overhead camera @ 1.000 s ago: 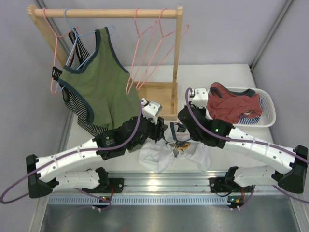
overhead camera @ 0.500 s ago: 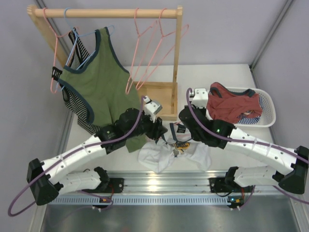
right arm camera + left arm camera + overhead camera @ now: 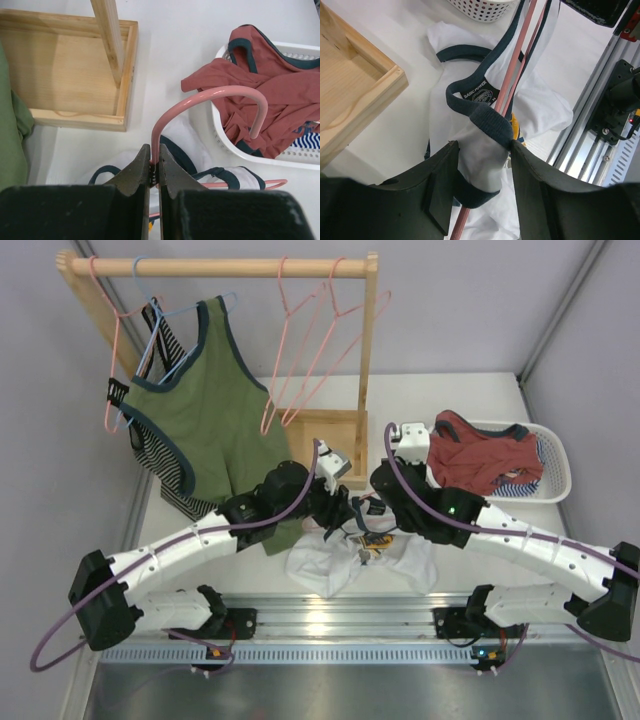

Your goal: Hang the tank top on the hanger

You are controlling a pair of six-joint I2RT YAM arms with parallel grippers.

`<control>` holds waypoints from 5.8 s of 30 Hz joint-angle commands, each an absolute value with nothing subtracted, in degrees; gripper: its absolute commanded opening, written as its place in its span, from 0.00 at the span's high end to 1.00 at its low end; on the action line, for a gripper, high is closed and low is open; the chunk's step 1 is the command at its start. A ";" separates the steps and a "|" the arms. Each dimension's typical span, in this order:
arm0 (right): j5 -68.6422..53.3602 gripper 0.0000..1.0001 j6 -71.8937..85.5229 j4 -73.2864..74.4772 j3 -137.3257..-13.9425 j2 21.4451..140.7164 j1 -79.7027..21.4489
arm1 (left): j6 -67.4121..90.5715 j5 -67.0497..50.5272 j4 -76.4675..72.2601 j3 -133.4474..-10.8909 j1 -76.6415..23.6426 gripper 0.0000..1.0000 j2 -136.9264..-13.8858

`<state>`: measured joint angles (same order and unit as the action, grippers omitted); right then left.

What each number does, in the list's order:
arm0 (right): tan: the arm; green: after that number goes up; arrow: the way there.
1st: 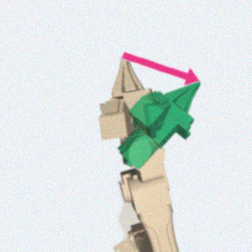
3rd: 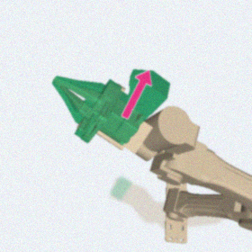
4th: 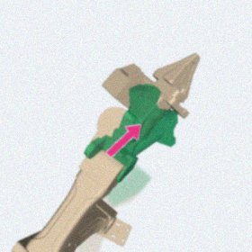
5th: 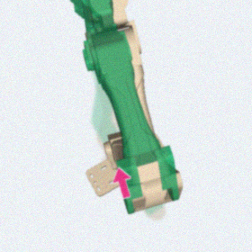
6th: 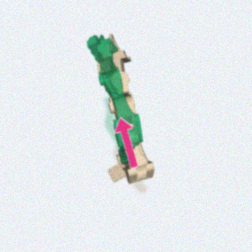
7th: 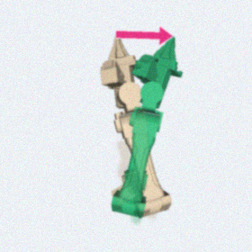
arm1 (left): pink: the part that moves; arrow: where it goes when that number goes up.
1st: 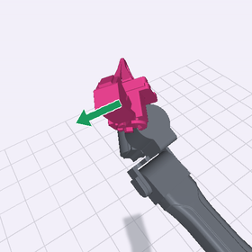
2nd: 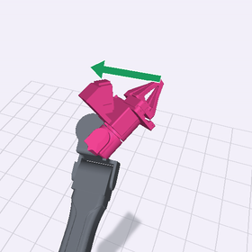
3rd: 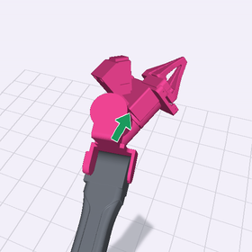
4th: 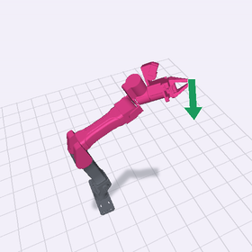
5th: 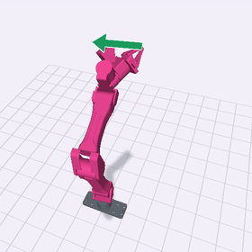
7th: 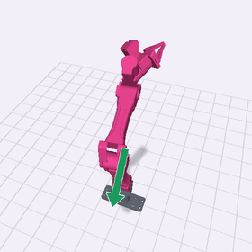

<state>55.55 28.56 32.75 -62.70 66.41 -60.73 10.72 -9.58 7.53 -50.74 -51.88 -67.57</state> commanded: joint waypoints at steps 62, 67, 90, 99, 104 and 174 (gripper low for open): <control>55.55 0.41 25.49 32.08 -68.73 66.36 -63.46 | 13.89 1.21 -28.20 -33.31 -57.92 1.00 -67.94; 54.93 0.21 25.31 32.34 -68.73 65.22 -63.63 | 15.20 4.56 -31.11 -30.42 -58.97 1.00 -66.89; 57.39 0.09 23.29 34.37 -71.54 58.71 -63.63 | 30.58 26.10 -27.08 -10.03 -59.06 1.00 -40.62; 57.13 0.09 23.91 34.72 -71.28 58.09 -63.63 | 33.40 36.10 -13.99 -9.49 -59.06 1.00 -24.62; 56.95 0.09 24.17 35.07 -71.19 57.92 -63.63 | 32.78 42.70 -0.28 -15.54 -59.06 1.00 -19.25; 55.28 0.09 24.17 36.74 -71.90 57.74 -63.81 | 9.93 9.33 30.41 -85.78 -10.99 1.00 -58.01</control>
<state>54.72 24.62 36.93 -69.54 58.17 -62.63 10.31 15.62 37.69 -81.84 -13.45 -58.46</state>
